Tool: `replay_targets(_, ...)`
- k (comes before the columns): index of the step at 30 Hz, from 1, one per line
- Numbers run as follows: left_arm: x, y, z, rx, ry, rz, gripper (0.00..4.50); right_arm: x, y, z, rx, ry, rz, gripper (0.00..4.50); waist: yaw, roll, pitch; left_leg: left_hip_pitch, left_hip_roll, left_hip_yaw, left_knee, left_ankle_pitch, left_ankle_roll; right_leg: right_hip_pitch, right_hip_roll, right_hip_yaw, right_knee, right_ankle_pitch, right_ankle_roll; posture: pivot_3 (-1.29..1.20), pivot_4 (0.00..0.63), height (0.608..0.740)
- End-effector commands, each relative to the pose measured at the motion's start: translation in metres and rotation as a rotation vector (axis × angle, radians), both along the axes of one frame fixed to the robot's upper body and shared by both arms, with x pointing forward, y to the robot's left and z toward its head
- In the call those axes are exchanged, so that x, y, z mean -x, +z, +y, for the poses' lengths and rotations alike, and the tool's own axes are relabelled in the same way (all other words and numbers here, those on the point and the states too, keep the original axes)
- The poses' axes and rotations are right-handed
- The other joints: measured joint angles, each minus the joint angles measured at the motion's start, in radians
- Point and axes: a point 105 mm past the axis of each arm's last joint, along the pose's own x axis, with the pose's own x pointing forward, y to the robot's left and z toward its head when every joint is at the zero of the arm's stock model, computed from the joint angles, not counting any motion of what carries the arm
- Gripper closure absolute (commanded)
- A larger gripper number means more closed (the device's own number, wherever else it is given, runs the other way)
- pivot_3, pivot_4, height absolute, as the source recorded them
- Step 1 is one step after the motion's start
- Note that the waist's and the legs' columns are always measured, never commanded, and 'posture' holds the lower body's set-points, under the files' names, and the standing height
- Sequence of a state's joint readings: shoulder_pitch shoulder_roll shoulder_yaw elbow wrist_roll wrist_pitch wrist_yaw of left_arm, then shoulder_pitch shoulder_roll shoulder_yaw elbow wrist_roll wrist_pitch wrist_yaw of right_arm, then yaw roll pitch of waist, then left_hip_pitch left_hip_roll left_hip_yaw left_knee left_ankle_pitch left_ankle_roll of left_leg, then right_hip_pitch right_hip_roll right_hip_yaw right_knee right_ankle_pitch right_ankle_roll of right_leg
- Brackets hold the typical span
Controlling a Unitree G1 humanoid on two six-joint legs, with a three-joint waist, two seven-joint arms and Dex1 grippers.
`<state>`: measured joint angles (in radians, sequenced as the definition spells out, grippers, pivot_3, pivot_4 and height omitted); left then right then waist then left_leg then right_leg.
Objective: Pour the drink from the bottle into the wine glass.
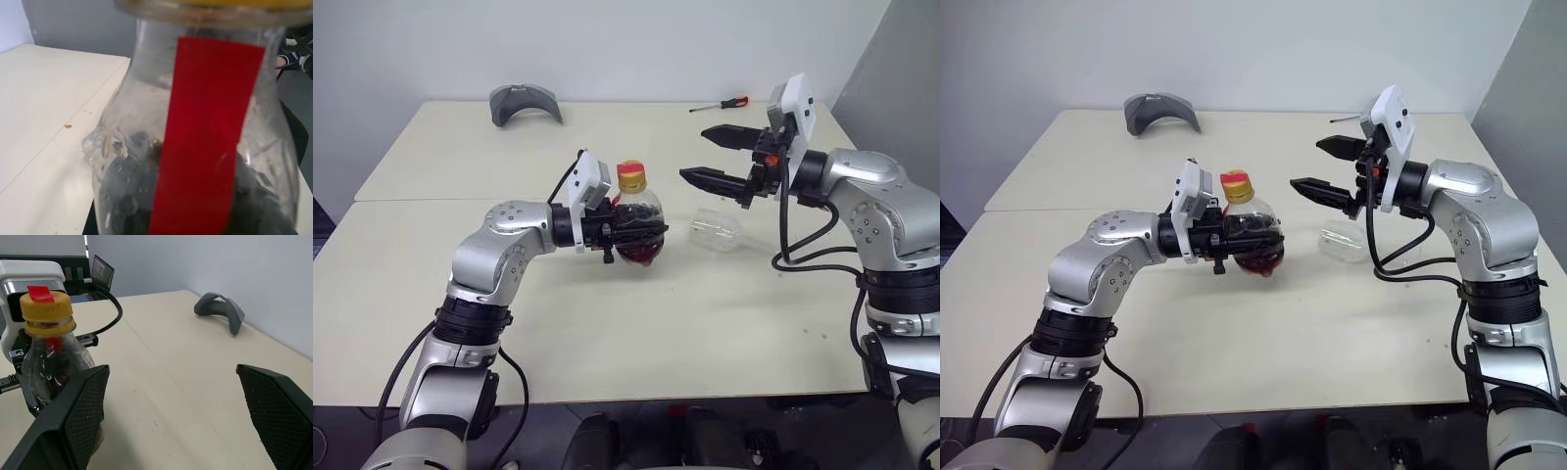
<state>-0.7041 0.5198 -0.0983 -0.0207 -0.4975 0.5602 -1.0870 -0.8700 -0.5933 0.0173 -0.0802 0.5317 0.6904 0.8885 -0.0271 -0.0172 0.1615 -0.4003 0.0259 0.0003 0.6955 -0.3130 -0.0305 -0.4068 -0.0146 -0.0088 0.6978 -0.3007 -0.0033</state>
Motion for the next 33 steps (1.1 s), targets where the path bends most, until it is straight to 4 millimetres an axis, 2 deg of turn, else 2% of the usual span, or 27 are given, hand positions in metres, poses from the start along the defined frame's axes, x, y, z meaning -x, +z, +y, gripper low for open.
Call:
replay_targets(1,0.006,0.017,-0.002,0.028,-0.033,-0.073,3.24,0.020,0.008,0.008,-0.015,0.095,-0.021,0.08,0.000,0.000,0.000,0.000,0.000,0.000,0.000,0.000,0.000,0.000,0.000,0.000,0.000,0.000,0.000,0.00,0.150,0.740)
replay_targets(7,0.007,0.015,-0.001,0.026,-0.032,-0.066,3.26,0.034,0.008,0.025,-0.047,0.188,0.005,0.08,0.000,0.000,0.000,0.000,0.000,0.000,0.000,0.000,0.000,0.000,0.000,0.000,0.000,0.000,0.000,0.00,0.150,0.740)
replay_targets(18,0.007,0.015,-0.001,0.025,-0.034,-0.062,3.26,0.024,0.014,0.046,-0.117,0.196,-0.005,0.08,0.000,0.000,0.000,0.000,0.000,0.000,0.000,0.000,-0.001,0.000,0.000,0.000,0.000,0.000,0.000,0.00,0.150,0.740)
replay_targets(23,0.006,0.016,0.000,0.024,-0.031,-0.063,3.26,0.020,0.015,0.046,-0.123,0.182,-0.011,0.08,0.000,0.000,0.000,0.000,0.000,0.000,0.000,0.001,-0.002,0.000,0.000,0.000,0.000,0.000,0.000,0.00,0.150,0.740)
replay_targets(33,0.005,0.018,-0.001,0.025,-0.029,-0.066,3.26,0.016,0.011,0.033,-0.099,0.141,-0.009,0.08,0.000,0.000,0.000,0.000,0.000,0.000,0.000,0.001,-0.002,0.000,0.000,0.000,0.000,0.000,0.000,0.00,0.150,0.740)
